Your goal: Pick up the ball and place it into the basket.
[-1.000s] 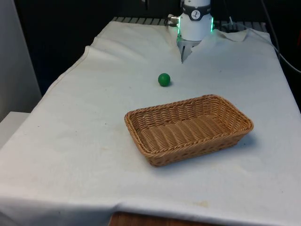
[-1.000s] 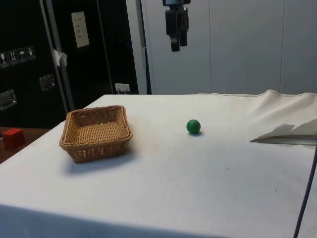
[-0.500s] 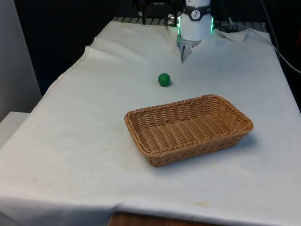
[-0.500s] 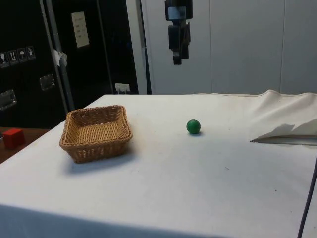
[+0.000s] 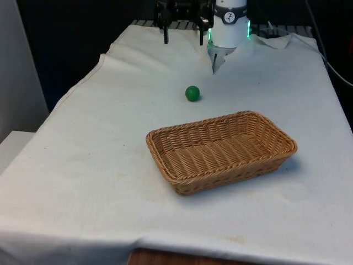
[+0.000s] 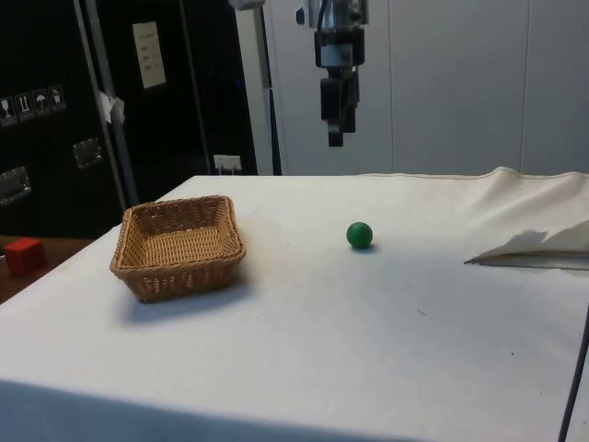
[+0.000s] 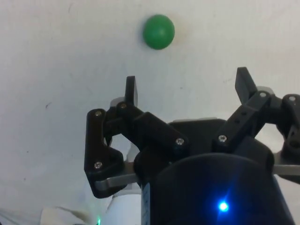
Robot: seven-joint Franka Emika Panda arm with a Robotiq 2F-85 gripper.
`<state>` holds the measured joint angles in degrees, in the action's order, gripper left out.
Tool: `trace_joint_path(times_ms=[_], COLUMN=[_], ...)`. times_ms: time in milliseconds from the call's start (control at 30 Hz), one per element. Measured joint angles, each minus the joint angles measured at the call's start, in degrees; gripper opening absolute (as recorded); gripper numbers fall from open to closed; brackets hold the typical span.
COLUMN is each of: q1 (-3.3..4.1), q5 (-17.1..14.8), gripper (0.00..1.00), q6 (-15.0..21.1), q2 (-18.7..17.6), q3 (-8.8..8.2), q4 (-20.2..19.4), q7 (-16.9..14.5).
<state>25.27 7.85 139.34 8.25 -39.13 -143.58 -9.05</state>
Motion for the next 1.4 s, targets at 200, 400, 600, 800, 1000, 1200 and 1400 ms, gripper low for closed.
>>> trace_joint_path(times_ms=[200,400,600,800,1000,1200,1400], q1=[0.00,0.00,0.00,0.06,0.23,0.29,0.34], q5=[-1.49,-4.01,-7.56,-12.43,-17.93,-21.43,-25.73], gripper=[1.00,1.00,1.00,1.00,1.00,1.00,1.00], q6=[3.67,6.13,7.51,8.54,9.74,10.94,12.66], q2=[-2.23,-4.30,-6.25,-8.48,-10.43,-12.03,-14.38], q3=[-0.57,-0.92,-1.03,-0.97,-0.74,-0.34,0.46], q4=[-1.38,-2.29,-2.81,-3.04,-3.61,-4.07,-4.30], q7=[-1.38,-3.50,-6.30,-10.20,-14.50,-17.07,-20.11])
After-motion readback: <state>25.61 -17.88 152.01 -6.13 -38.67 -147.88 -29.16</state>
